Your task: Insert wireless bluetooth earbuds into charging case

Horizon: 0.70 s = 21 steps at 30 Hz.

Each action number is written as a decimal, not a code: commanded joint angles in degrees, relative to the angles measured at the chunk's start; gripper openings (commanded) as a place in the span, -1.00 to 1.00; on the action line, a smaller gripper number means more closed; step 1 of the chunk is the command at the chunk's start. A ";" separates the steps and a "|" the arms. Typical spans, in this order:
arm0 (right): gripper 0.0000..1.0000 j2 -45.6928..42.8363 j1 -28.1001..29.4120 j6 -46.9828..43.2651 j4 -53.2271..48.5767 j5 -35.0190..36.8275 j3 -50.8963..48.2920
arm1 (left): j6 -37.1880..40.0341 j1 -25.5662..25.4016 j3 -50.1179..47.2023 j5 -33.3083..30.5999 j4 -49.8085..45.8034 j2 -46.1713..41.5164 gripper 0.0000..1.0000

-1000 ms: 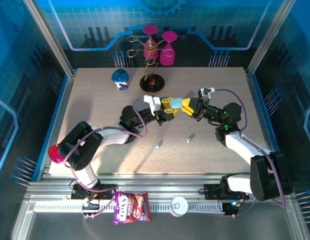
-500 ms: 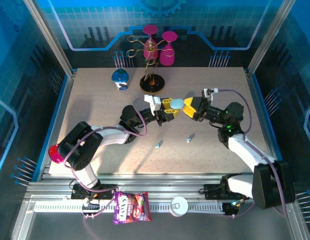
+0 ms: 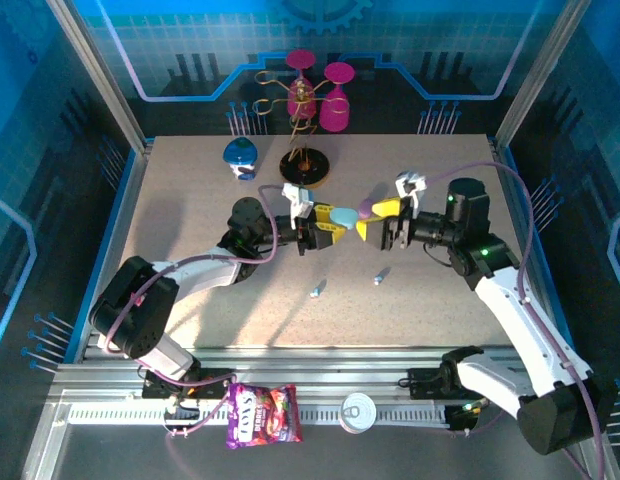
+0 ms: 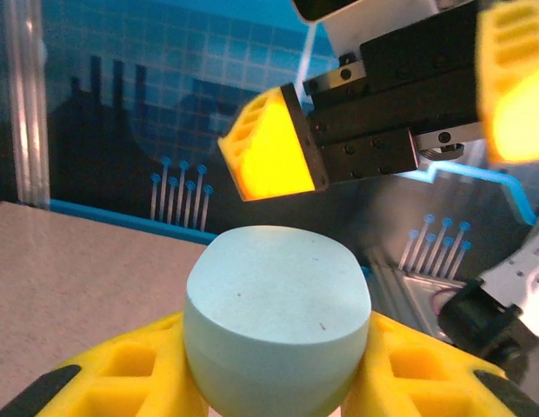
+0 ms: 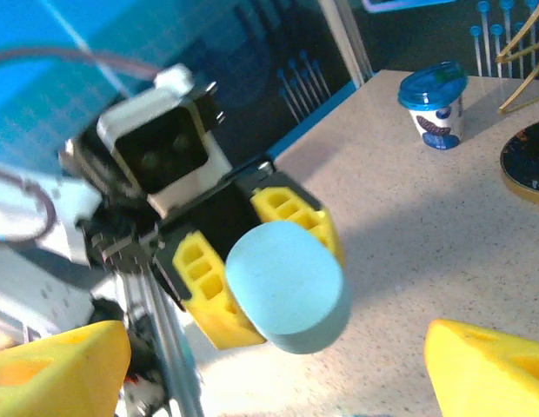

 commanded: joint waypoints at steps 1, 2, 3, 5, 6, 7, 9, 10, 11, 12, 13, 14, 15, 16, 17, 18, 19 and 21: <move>0.78 -0.10 3.77 -18.27 -11.49 4.77 3.33 | -0.29 0.01 0.15 5.87 -3.82 -2.36 -0.58; 0.79 0.45 4.98 -19.61 -11.99 5.00 3.95 | -0.51 0.00 -0.07 6.14 -3.63 -2.53 -0.58; 0.78 0.94 6.19 -20.54 -12.22 5.54 4.58 | -0.79 0.00 -0.14 6.56 -3.53 -2.58 -0.58; 0.78 2.20 7.99 -21.85 -12.53 7.01 5.52 | -1.53 0.03 -0.27 6.94 -3.01 -2.57 -0.58; 0.78 2.82 8.62 -22.21 -12.61 7.75 5.97 | -1.90 -0.04 -0.40 7.22 -2.41 -2.62 -0.58; 0.78 3.37 8.94 -22.26 -12.46 8.40 6.20 | -2.24 -0.08 -0.41 7.37 -2.01 -2.61 -0.58; 0.78 4.45 9.12 -21.64 -11.85 10.06 6.53 | -2.90 -0.08 -0.40 7.86 -1.23 -2.63 -0.58; 0.76 4.84 9.08 -21.29 -11.71 10.78 6.65 | -3.11 -0.09 -0.42 8.20 -1.02 -2.62 -0.58; 0.74 5.17 9.05 -20.39 -11.31 11.81 6.78 | -3.15 -0.06 -0.39 8.59 -0.92 -2.72 -0.58; 0.71 5.40 9.04 -19.36 -10.39 12.71 6.62 | -3.13 -0.08 -0.53 8.84 -0.65 -2.74 -0.58; 0.69 5.51 9.04 -18.71 -9.55 13.36 6.52 | -3.19 -0.08 -0.72 8.97 -0.42 -2.79 -0.58; 0.67 5.70 8.96 -17.91 -8.81 13.73 6.44 | -3.18 -0.04 -0.98 9.19 -0.04 -2.89 -0.58; 0.66 5.80 8.95 -17.15 -8.18 14.38 6.35 | -3.19 -0.08 -1.12 9.48 0.27 -3.05 -0.58; 0.65 5.88 8.80 -16.66 -7.80 14.76 6.35 | -3.20 -0.08 -1.24 9.72 0.26 -3.11 -0.58; 0.64 6.03 8.65 -16.24 -7.43 15.11 6.36 | -3.20 -0.08 -1.31 10.10 0.31 -3.22 -0.58; 0.63 6.23 8.41 -16.01 -7.19 15.42 6.35 | -3.33 -0.09 -1.39 10.33 0.40 -3.25 -0.58; 0.62 6.39 8.29 -15.83 -7.17 15.94 6.50 | -3.44 -0.09 -1.40 10.52 0.40 -3.40 -0.58; 0.60 6.90 7.82 -15.44 -7.22 17.02 6.80 | -3.61 -0.08 -1.53 11.08 0.50 -3.53 -0.59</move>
